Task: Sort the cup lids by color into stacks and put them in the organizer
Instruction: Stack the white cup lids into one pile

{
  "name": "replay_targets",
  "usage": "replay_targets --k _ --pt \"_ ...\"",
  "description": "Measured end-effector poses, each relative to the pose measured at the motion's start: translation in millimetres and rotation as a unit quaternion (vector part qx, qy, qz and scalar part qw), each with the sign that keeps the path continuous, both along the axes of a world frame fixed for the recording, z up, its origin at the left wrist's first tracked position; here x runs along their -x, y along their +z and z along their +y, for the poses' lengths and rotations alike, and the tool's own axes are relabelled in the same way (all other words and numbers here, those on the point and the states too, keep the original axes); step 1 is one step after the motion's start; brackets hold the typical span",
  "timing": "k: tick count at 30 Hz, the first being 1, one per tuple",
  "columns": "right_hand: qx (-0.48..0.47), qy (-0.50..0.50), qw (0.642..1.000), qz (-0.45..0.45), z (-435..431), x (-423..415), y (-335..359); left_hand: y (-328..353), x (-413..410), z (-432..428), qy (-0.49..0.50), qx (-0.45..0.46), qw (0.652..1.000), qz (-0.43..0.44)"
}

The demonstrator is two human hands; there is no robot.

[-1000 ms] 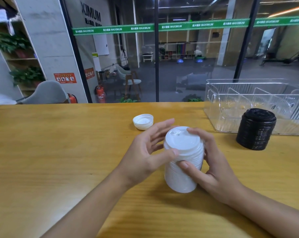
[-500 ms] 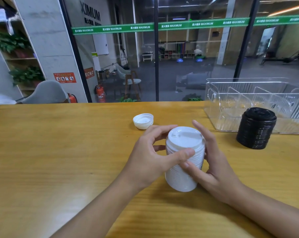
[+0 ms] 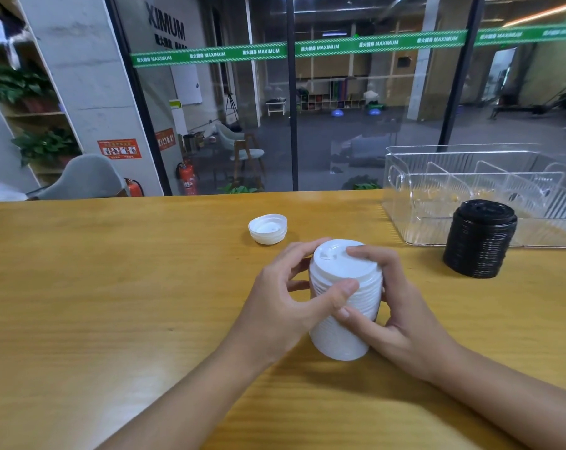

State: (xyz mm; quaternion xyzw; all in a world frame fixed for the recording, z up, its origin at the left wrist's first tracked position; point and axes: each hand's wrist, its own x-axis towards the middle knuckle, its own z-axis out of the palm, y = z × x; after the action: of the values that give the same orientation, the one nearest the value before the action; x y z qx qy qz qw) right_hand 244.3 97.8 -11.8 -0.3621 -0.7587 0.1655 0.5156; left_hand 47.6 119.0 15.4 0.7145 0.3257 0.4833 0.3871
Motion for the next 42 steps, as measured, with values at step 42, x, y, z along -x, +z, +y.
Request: replay_targets --k 42 --pt "0.011 -0.007 1.0 -0.017 4 -5 -1 -46 43 123 0.253 -0.192 0.9 0.297"
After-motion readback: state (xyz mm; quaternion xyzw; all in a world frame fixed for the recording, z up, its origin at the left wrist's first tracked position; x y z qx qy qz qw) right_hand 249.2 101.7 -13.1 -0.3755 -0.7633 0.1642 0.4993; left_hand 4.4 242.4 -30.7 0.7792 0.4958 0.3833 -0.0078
